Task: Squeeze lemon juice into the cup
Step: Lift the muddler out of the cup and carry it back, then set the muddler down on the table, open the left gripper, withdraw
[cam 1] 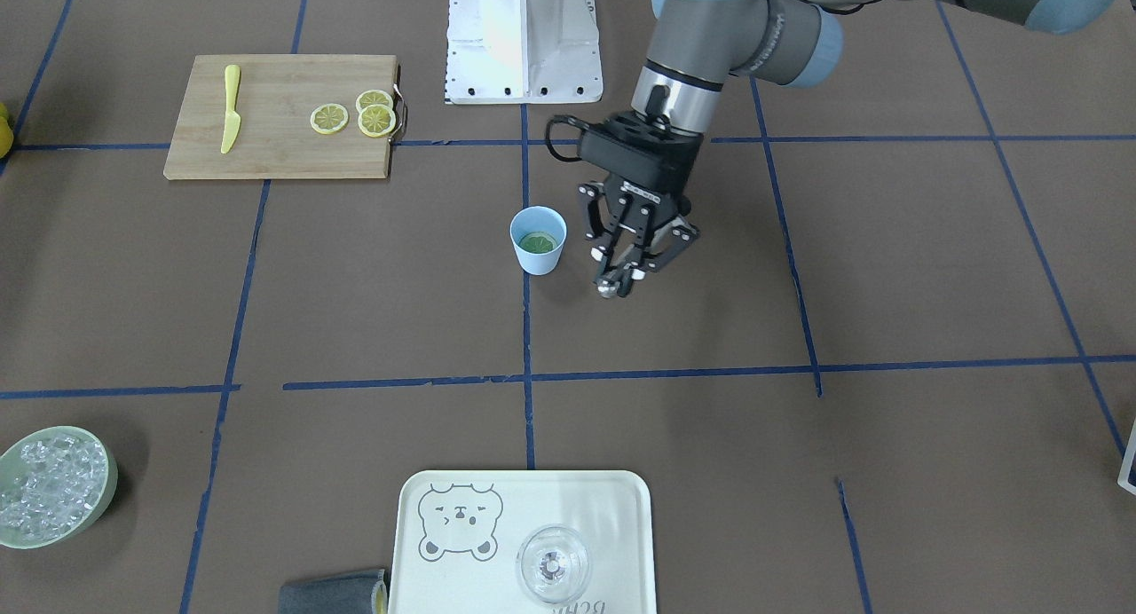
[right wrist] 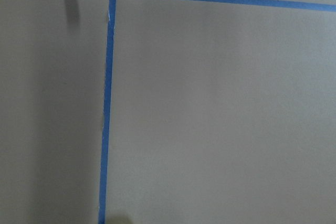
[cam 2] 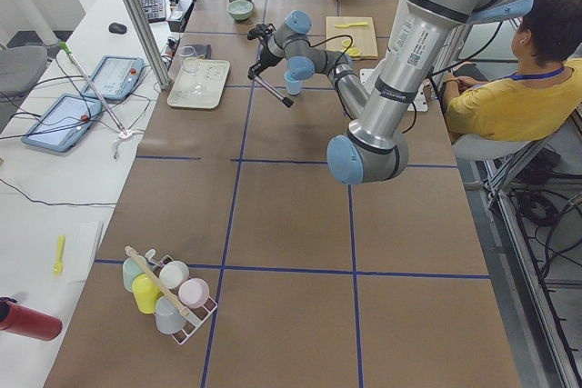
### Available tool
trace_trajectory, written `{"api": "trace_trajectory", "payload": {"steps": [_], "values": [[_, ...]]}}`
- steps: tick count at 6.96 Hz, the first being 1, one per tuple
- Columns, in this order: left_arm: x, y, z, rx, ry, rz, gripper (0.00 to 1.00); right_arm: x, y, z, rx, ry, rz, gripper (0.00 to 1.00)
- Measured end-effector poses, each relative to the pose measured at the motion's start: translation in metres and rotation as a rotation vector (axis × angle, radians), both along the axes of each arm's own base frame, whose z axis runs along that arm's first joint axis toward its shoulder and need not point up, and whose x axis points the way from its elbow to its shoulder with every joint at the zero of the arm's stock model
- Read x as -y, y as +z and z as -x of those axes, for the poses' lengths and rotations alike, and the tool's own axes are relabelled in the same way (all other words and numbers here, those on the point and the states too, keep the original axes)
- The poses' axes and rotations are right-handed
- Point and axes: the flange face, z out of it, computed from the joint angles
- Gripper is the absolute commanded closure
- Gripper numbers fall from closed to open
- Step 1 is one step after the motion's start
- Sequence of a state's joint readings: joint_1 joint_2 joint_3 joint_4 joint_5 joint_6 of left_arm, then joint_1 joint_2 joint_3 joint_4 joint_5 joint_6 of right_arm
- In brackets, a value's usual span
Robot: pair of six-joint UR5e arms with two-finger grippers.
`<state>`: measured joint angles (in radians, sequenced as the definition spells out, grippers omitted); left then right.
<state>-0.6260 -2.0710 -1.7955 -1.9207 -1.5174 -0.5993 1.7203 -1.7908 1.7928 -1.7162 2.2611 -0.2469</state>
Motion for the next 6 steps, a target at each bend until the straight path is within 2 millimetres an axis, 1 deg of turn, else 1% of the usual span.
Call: {"api": "trace_trajectory", "payload": {"steps": [2, 3, 4, 5, 6], "values": [[0.003, 0.086, 0.027, 0.086, -0.045, 0.132, 1.0, 0.002, 0.002, -0.001, 0.001, 0.001, 0.003, 0.0], [0.002, 0.123, 0.04, 0.096, -0.094, 0.217, 1.0, 0.003, 0.002, -0.001, 0.001, 0.001, 0.002, 0.0], [-0.001, 0.154, 0.052, 0.073, -0.174, 0.325, 1.0, 0.003, 0.002, -0.001, 0.001, 0.001, 0.002, 0.0], [-0.006, 0.178, 0.06, 0.053, -0.232, 0.411, 1.0, 0.003, 0.002, -0.001, 0.002, 0.001, 0.002, 0.0], [-0.012, 0.202, 0.067, 0.062, -0.253, 0.466, 1.0, 0.003, 0.002, -0.001, 0.002, 0.001, 0.002, 0.0]]}}
